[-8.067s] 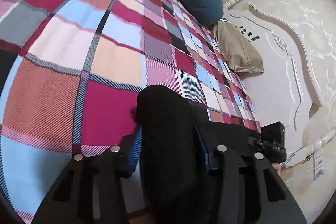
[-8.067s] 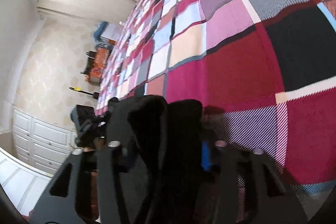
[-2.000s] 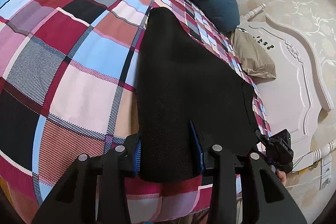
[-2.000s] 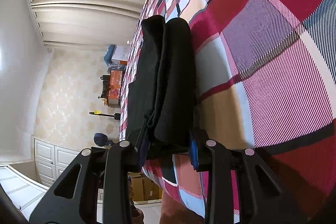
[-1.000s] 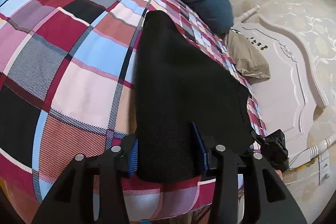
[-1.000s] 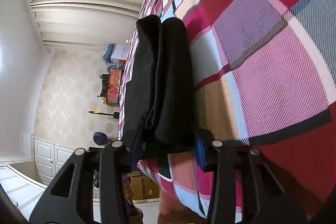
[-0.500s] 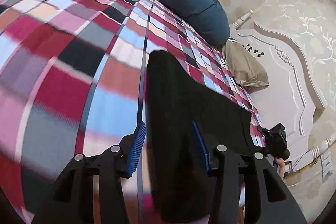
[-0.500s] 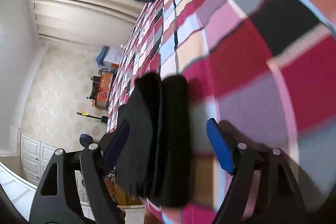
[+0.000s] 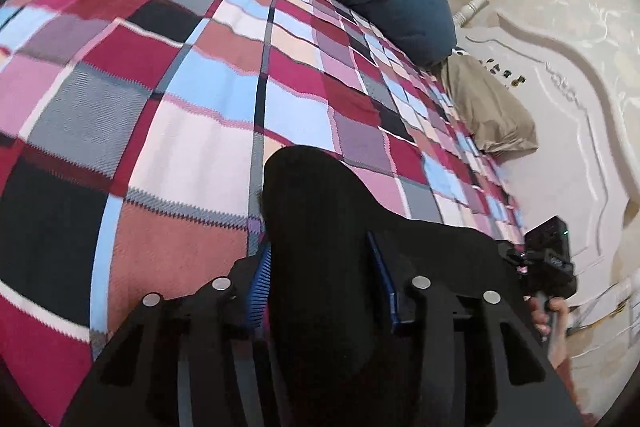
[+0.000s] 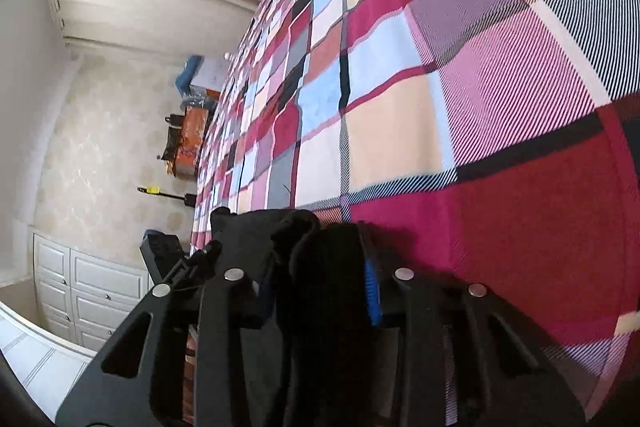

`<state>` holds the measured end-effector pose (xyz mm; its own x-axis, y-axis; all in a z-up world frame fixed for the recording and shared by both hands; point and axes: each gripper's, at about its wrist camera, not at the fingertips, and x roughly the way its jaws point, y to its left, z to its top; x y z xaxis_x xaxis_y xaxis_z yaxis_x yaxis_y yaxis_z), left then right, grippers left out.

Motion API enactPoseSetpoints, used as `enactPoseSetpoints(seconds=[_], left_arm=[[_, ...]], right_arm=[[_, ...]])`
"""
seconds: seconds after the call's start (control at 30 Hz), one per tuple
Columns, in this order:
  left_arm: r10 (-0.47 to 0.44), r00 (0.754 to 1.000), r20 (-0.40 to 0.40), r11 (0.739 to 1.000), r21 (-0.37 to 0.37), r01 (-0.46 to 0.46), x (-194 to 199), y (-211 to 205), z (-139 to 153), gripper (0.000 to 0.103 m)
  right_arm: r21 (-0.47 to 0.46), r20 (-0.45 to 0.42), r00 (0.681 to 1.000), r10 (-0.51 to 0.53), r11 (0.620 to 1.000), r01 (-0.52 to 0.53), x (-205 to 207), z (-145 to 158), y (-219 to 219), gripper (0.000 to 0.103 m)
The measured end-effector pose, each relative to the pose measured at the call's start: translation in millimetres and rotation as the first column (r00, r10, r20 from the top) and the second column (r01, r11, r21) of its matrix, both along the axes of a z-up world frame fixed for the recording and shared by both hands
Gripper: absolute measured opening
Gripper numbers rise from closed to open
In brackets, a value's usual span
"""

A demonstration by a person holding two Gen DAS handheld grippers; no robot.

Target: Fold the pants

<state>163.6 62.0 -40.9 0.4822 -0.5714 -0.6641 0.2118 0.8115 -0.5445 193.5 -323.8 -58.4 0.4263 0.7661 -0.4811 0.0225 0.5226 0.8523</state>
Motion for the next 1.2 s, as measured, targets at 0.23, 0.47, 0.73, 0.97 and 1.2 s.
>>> enactPoseSetpoints(seconds=[0.23,0.47,0.73,0.97,1.2], left_arm=[[0.010,1.000,0.029,0.997,0.074,-0.012,10.2,-6.4,2.8,0.041],[0.017,0.999,0.033,0.996,0.084,-0.020,13.5,-8.0,3.5,0.041],[0.020,0.998,0.057,0.994,0.109,-0.026,15.1,-11.0,4.5,0.041],[0.019,0.998,0.060,0.994,0.109,-0.025,15.2,-10.5,3.6,0.041],[0.021,0.998,0.057,0.995,0.099,-0.027,14.2,-10.4,3.2,0.044]], right_arm=[[0.011,0.020,1.000,-0.022,1.000,0.021,3.3,-3.8,-5.0,0.032],[0.015,0.034,0.999,-0.028,1.000,0.027,0.9,0.0,-1.6,0.032],[0.052,0.044,0.998,-0.037,0.998,0.035,2.7,-7.2,-7.1,0.032],[0.070,0.054,0.998,-0.038,0.997,0.035,1.7,-8.1,-5.1,0.032],[0.090,0.055,0.998,-0.038,0.995,0.033,2.3,-10.2,-4.7,0.033]])
